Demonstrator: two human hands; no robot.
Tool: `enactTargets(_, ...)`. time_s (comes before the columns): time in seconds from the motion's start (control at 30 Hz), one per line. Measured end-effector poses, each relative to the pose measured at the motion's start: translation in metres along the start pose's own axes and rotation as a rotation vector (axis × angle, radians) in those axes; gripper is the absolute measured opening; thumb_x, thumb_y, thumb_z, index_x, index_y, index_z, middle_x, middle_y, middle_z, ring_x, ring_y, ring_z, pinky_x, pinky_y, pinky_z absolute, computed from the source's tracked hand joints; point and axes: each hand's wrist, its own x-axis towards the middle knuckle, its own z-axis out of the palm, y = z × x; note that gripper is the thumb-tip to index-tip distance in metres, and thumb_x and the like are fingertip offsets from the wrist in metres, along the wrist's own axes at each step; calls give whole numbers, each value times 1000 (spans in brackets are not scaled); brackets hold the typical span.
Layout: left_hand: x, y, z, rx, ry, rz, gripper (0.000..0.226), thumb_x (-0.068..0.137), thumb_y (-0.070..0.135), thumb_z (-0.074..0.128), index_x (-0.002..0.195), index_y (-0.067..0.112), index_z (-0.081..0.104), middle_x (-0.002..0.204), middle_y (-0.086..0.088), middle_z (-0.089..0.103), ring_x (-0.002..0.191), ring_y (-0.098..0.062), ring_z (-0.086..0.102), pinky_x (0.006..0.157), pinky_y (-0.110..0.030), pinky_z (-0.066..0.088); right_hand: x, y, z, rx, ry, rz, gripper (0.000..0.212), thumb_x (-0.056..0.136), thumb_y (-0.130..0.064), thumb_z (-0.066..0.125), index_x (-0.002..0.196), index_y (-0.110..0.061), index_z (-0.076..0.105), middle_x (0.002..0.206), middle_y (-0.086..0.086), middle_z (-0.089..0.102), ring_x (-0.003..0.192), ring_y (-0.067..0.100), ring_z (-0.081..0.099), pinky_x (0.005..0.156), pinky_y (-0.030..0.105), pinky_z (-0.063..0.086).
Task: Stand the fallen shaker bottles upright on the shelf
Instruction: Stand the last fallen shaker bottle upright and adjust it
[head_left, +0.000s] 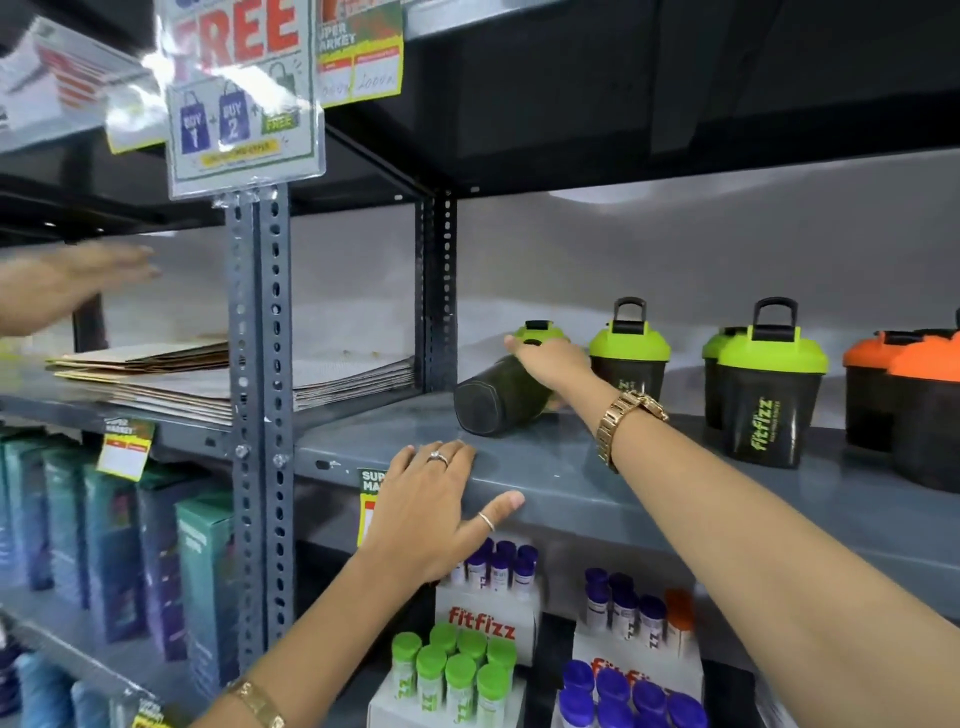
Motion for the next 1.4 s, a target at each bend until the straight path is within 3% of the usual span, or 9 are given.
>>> enactTargets(0.17, 1, -2, 1, -12, -1, -3, 97, 74, 78, -1, 117, 9, 53, 120, -8, 60, 112, -24, 49, 97, -39, 29, 8, -2, 16, 448, -195, 347, 92, 71, -61, 65, 141, -13, 30, 145, 10, 37, 125, 38, 45, 81, 49, 55)
enactTargets(0.27, 2, -2, 3, -18, 5, -4, 97, 74, 78, 0, 117, 9, 53, 120, -7, 60, 112, -23, 48, 96, -38, 29, 16, 1, 20, 522, -222, 375, 83, 69, -51, 73, 134, -12, 38, 140, 11, 41, 124, 35, 46, 78, 47, 56)
enactTargets(0.4, 2, -3, 4, -19, 9, 4, 93, 77, 77, 3, 114, 9, 54, 116, -8, 62, 109, -24, 51, 94, -39, 32, 18, -2, 19, 537, -285, 347, 46, 77, -39, 71, 107, -13, 48, 126, 15, 51, 115, 36, 53, 77, 45, 56)
enactTargets(0.6, 2, -3, 4, -7, 13, 8, 91, 79, 76, 5, 113, 8, 56, 114, -8, 63, 107, -25, 52, 93, -39, 35, 21, -13, 10, 578, -116, 157, 57, 64, -22, 81, 103, -11, 41, 92, 11, 56, 97, 34, 60, 83, 54, 54)
enactTargets(0.73, 1, -3, 4, -9, 5, 3, 89, 79, 75, 8, 117, 8, 53, 120, -8, 60, 112, -24, 50, 97, -40, 32, 22, -9, 6, 432, -25, 56, 90, 52, -14, 83, 128, -12, 36, 117, 12, 55, 110, 32, 56, 86, 44, 54)
enactTargets(0.93, 0, -2, 5, -42, 47, -5, 83, 81, 73, 13, 110, 9, 57, 112, -7, 64, 105, -23, 54, 94, -40, 36, 24, 2, -9, 338, -106, 1, 96, 64, 1, 79, 143, -12, 26, 127, 12, 48, 123, 28, 45, 84, 28, 40)
enactTargets(1.1, 0, -1, 5, -56, 59, -11, 83, 81, 73, 14, 110, 9, 58, 113, -8, 64, 105, -24, 54, 94, -41, 37, 21, -11, -20, 403, -227, 23, 126, 54, -52, 81, 149, -15, 8, 155, 9, 24, 141, 27, 25, 113, 40, 24)
enactTargets(1.2, -1, -1, 7, -65, 67, -13, 83, 81, 73, 14, 108, 9, 58, 112, -8, 64, 105, -25, 55, 93, -41, 37, 26, -26, -29, 399, -125, 19, 140, 37, -91, 54, 150, -21, 10, 160, 4, 11, 145, 26, 16, 116, 47, 16)
enactTargets(1.4, -1, -3, 8, -69, 92, -4, 75, 81, 71, 24, 106, 9, 59, 112, -7, 64, 105, -25, 54, 92, -40, 37, 38, -49, -40, -115, 75, -48, 69, 83, -48, 60, 131, -1, 46, 138, 16, 50, 122, 32, 52, 87, 34, 43)
